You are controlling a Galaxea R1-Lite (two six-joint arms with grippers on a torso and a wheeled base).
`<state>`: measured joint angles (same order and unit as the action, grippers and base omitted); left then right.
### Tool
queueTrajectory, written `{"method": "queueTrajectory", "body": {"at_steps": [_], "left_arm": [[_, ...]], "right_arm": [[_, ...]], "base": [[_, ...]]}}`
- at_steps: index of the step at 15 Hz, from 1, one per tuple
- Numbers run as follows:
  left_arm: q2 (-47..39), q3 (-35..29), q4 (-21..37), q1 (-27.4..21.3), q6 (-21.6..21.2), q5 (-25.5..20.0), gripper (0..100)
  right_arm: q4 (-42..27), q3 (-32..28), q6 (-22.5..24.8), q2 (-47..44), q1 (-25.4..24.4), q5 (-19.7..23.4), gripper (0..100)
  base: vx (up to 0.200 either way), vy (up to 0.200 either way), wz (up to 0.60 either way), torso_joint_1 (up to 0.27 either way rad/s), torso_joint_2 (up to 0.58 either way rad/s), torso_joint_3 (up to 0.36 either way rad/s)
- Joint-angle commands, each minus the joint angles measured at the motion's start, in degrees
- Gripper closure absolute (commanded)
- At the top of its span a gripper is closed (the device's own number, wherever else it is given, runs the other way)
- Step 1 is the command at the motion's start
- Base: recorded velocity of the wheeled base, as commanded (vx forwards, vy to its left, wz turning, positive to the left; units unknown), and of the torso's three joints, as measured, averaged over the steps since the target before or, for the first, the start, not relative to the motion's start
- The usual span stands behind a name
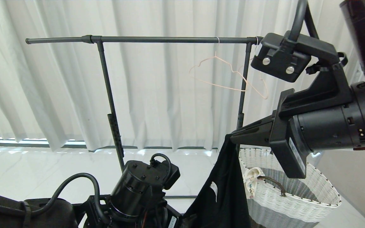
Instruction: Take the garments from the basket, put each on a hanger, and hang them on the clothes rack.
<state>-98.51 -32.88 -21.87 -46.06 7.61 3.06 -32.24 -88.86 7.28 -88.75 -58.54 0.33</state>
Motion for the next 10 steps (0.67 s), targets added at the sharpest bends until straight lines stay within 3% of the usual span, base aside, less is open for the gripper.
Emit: {"method": "queueTrajectory", "body": {"at_steps": [1, 2, 7, 9, 10], "left_arm": [[0.1, 0.1, -0.1, 0.1, 0.0, 0.0, 0], [0.1, 0.2, -0.2, 0.1, 0.0, 0.0, 100], [1.2, 1.1, -0.3, 1.7, -0.1, 1.7, 100], [4.6, 1.6, -0.4, 3.0, -0.1, 4.1, 100], [8.2, 0.6, -0.5, 3.9, -0.3, 3.1, 100]], "right_arm": [[0.0, 0.0, 0.0, 0.2, -0.3, 0.0, 100], [0.0, 0.1, 0.0, 0.3, -0.3, 0.0, 100], [-4.1, 1.8, -0.2, 2.8, 0.9, -0.5, 100], [-4.1, 6.5, -0.2, 5.2, 3.5, -1.0, 100], [-4.1, 8.9, -0.3, 6.2, 4.6, -1.8, 100]], "base": [[0.0, 0.0, 0.0, 0.0, 0.0, 0.0], [0.0, 0.0, 0.0, 0.0, 0.0, 0.0], [0.0, 0.0, 0.0, 0.0, 0.0, 0.0], [0.0, 0.0, 0.0, 0.0, 0.0, 0.0], [0.0, 0.0, 0.0, 0.0, 0.0, 0.0]]}}
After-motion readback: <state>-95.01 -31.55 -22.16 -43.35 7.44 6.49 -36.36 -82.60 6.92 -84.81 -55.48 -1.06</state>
